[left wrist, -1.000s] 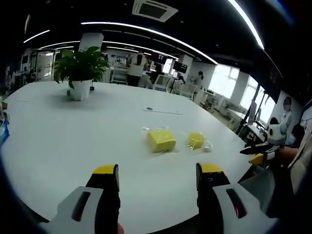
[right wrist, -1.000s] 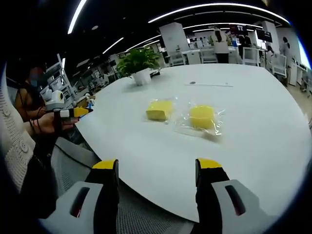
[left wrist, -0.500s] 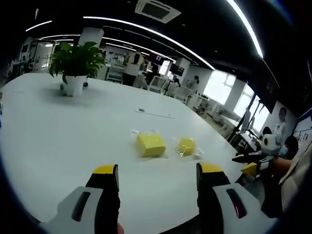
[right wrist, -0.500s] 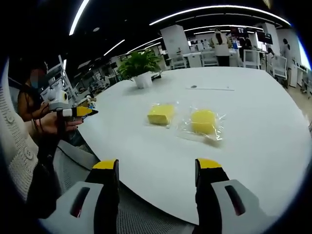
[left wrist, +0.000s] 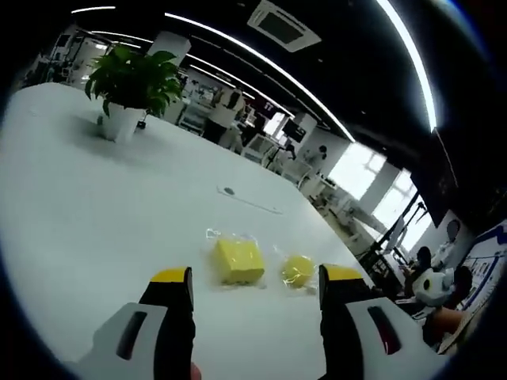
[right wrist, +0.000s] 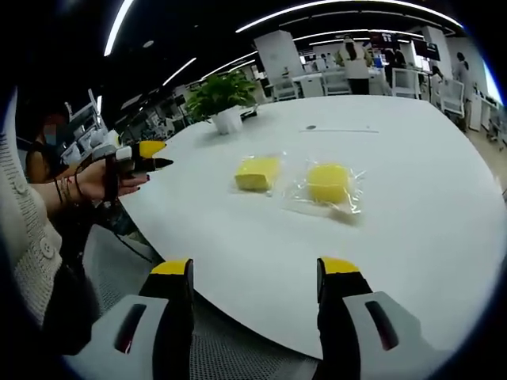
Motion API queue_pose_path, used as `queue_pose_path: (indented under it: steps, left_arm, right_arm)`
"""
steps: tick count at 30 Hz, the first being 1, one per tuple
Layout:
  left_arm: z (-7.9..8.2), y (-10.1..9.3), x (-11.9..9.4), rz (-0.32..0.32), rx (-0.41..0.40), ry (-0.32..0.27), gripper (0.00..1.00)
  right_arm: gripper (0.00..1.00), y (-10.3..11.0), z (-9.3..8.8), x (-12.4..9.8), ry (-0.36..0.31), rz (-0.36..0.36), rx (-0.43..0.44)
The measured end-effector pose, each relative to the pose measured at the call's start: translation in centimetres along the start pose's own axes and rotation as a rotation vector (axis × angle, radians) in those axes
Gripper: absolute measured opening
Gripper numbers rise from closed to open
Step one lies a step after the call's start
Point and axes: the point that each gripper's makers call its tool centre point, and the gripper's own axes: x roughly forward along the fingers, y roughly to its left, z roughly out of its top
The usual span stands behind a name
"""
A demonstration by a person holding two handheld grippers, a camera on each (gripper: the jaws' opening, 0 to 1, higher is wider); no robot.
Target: Compare the silicone blocks by pressing each to a similar depth, holding the contact briefly, and releasing to observe deformation and rebound differences across the visible hardness samples.
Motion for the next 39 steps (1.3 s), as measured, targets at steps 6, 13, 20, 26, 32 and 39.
queue_pose_path:
  steps: [6,13,20,26,32,39]
  left_arm:
    - [0.8,1.1,2.1,-0.001,-0.020,0.002,0.64]
    - [1.4,2.3,4.7,0.002,-0.041,0.004,0.64]
    - [1.4,3.7,7.5,0.004,-0.068,0.019,0.63]
    - [1.0,4.7,9.9,0.002,-0.087,0.043,0.63]
    - [0.7,5.5,12.2,-0.001,-0.095,0.076,0.63]
    - [0.1,6.1,14.9,-0.022,-0.118,0.112,0.63]
  right_arm:
    - [0.58,-0.4,0.1,0.4,0.018,-0.009,0.010]
    - [0.58,-1.1,0.5,0.9,0.032,-0.024,0.023]
    - [0.57,-1.9,0.5,1.4,0.055,-0.041,0.039]
    - [0.58,-2.7,0.7,1.9,0.068,-0.059,0.045]
    - [0.58,-3.4,0.9,2.4,0.085,-0.068,0.043]
    - [0.57,-3.5,0.5,2.7,0.104,-0.070,0.056]
